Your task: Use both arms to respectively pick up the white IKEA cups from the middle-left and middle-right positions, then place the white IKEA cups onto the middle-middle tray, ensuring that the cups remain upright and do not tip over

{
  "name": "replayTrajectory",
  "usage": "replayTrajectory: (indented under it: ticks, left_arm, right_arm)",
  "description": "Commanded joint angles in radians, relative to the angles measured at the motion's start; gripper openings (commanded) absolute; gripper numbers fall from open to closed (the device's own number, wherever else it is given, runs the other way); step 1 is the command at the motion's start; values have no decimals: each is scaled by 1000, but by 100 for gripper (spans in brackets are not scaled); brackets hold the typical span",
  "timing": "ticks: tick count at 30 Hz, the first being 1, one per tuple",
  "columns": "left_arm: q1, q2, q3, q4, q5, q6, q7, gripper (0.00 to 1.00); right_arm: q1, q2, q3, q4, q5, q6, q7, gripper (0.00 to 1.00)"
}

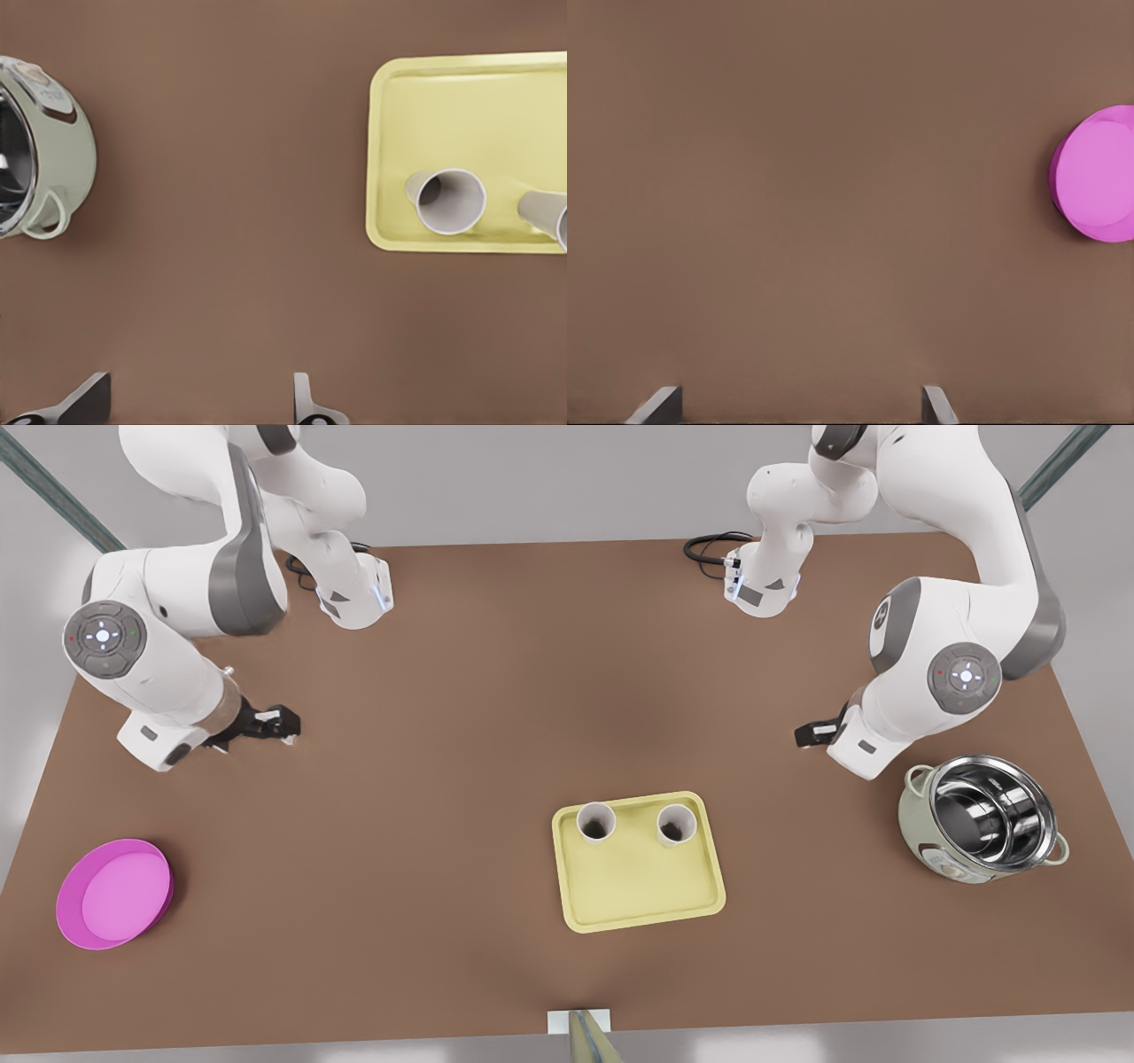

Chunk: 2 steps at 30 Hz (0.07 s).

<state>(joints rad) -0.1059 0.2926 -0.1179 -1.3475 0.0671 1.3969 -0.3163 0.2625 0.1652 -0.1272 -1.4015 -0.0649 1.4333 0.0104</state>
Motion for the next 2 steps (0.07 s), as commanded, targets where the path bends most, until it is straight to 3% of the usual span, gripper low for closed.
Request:
replayTrajectory:
  ticks: [1,2]
  left_arm:
    - [0,-1,0,-1,5,-21,17,100]
    - [2,-1,0,-1,5,-21,17,100]
  right_arm:
    - [-12,-26,6,-27,-27,-54,10,100]
    - [-12,-26,6,-28,-29,-47,10,100]
